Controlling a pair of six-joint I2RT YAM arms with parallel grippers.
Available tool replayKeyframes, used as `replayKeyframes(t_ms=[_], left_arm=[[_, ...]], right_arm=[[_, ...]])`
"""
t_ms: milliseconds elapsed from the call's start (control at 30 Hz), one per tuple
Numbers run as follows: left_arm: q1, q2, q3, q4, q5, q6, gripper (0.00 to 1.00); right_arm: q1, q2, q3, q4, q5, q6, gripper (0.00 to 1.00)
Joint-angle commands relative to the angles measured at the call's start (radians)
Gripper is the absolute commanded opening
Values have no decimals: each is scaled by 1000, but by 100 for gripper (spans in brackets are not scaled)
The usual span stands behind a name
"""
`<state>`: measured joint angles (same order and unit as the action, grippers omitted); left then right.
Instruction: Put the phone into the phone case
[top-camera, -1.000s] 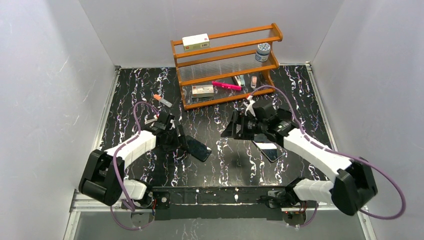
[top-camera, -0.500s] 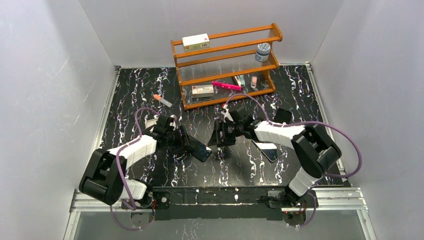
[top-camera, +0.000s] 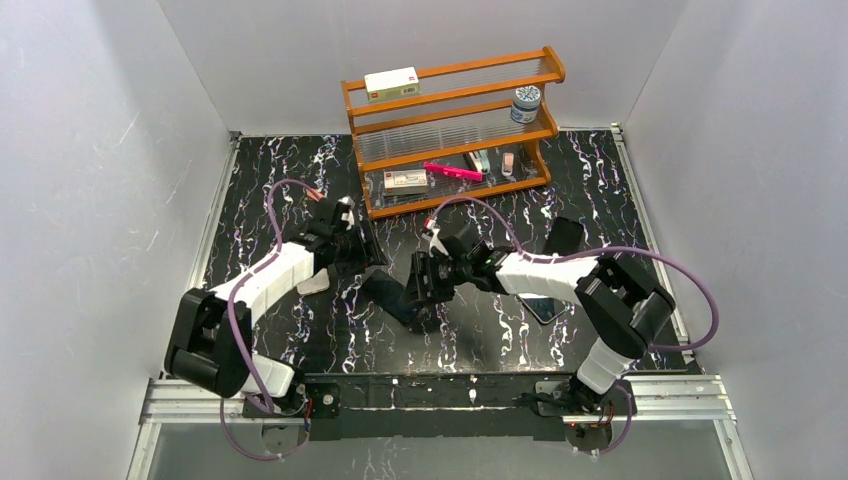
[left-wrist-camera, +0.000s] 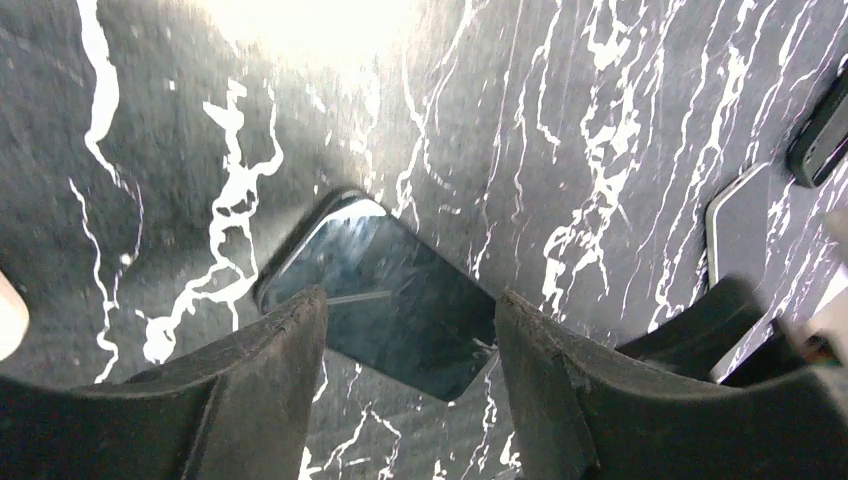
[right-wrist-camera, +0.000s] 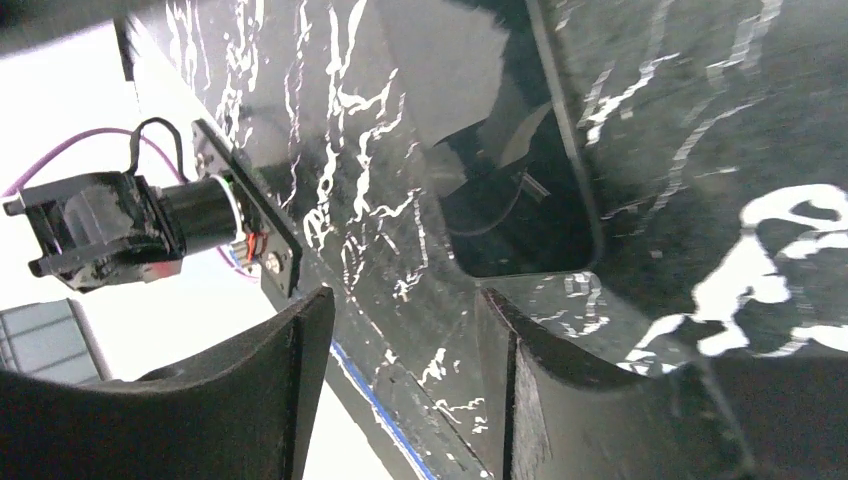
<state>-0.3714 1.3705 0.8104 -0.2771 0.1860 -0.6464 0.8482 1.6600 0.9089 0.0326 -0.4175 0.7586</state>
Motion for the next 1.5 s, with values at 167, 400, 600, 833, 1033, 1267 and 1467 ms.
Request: replayKeyframes(t_ms=[167, 400, 600, 833, 1033, 1267, 1467], left_arm=[[38, 144, 86, 93, 94, 56, 60], [38, 190, 58, 172, 171, 78, 59], [38, 224, 64, 199, 209, 98, 59], [38, 290, 53, 225, 242, 76, 58], [38, 322, 89, 75, 190, 126, 57], [36, 219, 2, -2, 226, 115, 55], [17, 133, -84, 15, 293, 48, 54]], right_arm=[[179, -16, -67, 266, 152, 147, 60], [234, 37, -124, 417, 247, 225, 61], [282, 87, -109, 419, 322, 223, 61], [288, 107, -108, 318, 480, 222, 61], [287, 32, -142, 228, 646, 208, 60], [247, 2, -203, 268, 656, 212, 60], [167, -11, -245, 367, 548, 224, 63]])
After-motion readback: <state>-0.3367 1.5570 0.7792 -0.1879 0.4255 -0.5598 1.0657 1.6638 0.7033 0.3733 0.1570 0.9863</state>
